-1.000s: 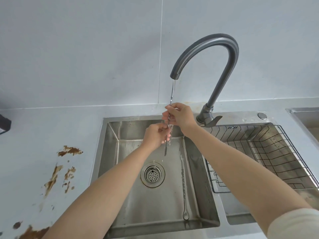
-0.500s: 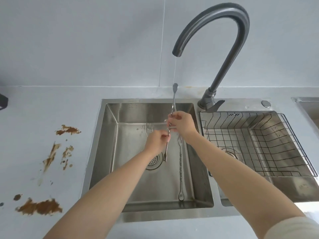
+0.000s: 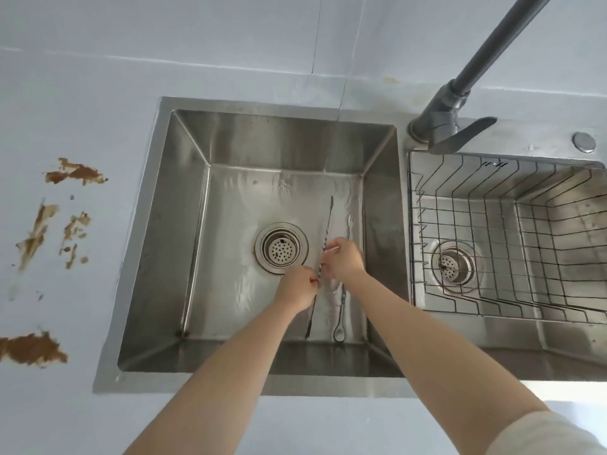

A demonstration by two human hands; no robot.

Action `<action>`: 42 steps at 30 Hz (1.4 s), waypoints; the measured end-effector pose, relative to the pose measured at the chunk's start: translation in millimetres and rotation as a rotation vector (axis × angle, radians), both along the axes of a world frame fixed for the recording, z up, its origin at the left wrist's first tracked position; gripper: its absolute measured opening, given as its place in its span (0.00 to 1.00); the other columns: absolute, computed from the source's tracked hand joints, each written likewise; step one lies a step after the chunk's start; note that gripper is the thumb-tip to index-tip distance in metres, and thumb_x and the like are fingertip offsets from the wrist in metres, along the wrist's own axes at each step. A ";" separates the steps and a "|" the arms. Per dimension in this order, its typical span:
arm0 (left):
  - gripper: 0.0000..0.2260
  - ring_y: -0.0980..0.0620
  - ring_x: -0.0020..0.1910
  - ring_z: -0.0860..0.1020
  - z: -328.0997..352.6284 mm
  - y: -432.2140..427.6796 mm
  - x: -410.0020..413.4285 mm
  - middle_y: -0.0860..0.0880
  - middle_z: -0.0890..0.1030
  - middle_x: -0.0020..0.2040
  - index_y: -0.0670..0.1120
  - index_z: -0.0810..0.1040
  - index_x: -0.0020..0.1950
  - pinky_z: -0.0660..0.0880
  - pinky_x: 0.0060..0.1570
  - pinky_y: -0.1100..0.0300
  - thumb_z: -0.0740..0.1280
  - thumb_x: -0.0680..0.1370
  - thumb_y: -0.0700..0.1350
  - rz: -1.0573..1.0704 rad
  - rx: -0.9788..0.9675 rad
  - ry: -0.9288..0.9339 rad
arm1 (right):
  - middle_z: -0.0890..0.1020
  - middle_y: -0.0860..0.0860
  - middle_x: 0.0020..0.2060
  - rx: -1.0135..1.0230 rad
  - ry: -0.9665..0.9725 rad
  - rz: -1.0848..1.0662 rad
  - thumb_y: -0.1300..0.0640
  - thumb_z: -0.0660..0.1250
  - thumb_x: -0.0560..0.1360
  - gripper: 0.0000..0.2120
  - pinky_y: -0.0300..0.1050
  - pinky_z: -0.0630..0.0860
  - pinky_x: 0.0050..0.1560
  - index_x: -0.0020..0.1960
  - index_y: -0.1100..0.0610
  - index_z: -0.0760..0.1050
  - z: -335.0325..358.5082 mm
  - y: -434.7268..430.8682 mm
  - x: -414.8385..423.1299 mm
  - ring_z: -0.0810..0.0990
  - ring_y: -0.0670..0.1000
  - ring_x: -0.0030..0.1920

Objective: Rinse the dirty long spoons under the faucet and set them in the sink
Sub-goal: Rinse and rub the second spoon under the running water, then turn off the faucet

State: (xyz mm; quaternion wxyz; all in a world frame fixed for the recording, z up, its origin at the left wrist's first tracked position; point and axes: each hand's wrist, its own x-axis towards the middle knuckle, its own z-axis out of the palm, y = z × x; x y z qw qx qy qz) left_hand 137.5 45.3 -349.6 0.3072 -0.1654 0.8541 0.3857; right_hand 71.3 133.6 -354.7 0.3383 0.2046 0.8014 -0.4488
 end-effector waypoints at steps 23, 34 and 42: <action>0.12 0.41 0.57 0.76 -23.3 22.3 4.4 0.41 0.80 0.56 0.40 0.76 0.54 0.74 0.52 0.52 0.58 0.79 0.45 -0.169 -0.294 -0.098 | 0.74 0.56 0.41 0.216 0.110 0.273 0.65 0.61 0.73 0.08 0.46 0.71 0.41 0.39 0.57 0.64 -37.1 8.7 15.6 0.73 0.54 0.40; 0.11 0.43 0.51 0.79 100.3 1.9 -30.9 0.43 0.83 0.49 0.43 0.79 0.50 0.75 0.47 0.53 0.58 0.79 0.45 -0.098 -0.272 0.245 | 0.74 0.58 0.62 0.026 0.199 0.273 0.56 0.59 0.79 0.18 0.40 0.68 0.47 0.67 0.61 0.66 85.1 9.5 -12.2 0.75 0.54 0.55; 0.10 0.46 0.53 0.79 288.3 -25.1 -94.8 0.46 0.80 0.55 0.43 0.79 0.55 0.73 0.53 0.54 0.63 0.78 0.45 0.024 -0.304 0.948 | 0.76 0.53 0.43 -0.283 0.351 -0.152 0.55 0.59 0.79 0.08 0.44 0.78 0.41 0.53 0.59 0.70 199.4 42.2 -54.5 0.76 0.49 0.39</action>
